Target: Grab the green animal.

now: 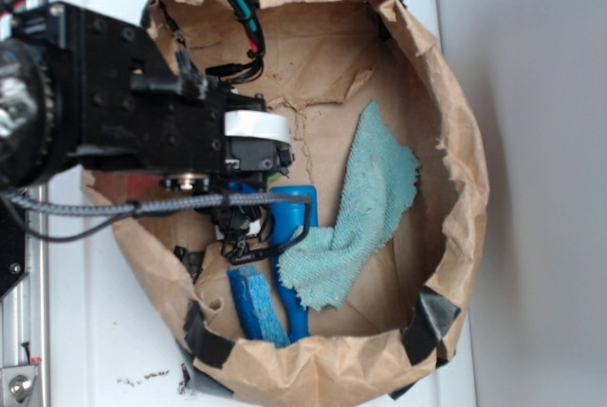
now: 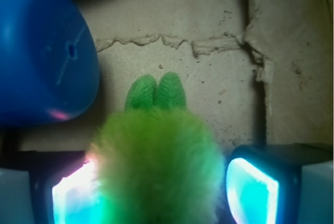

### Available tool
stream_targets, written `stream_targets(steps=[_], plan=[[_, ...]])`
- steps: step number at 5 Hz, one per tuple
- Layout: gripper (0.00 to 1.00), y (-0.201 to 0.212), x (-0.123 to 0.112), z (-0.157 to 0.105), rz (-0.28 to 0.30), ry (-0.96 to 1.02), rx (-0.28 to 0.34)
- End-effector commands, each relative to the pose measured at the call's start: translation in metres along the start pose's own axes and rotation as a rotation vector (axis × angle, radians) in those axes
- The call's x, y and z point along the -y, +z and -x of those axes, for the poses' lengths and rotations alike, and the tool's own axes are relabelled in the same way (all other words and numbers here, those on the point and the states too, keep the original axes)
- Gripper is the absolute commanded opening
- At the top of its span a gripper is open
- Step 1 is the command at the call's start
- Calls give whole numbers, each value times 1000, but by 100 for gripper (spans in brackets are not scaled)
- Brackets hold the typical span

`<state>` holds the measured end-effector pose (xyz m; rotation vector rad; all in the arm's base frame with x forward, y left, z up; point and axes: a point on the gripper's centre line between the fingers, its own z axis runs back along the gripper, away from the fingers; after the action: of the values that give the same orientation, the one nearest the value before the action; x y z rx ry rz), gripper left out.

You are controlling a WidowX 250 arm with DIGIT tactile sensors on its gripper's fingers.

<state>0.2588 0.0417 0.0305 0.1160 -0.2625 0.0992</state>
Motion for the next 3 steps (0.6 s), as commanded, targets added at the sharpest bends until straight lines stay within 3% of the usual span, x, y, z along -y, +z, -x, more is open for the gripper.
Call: stream_targets(steps=[1,2,3], plan=[[0,-11,7,-16,-43,11,19],[0,-15,7,-13,-65,13,43],[0,-11,3,-16,-55,11,29]])
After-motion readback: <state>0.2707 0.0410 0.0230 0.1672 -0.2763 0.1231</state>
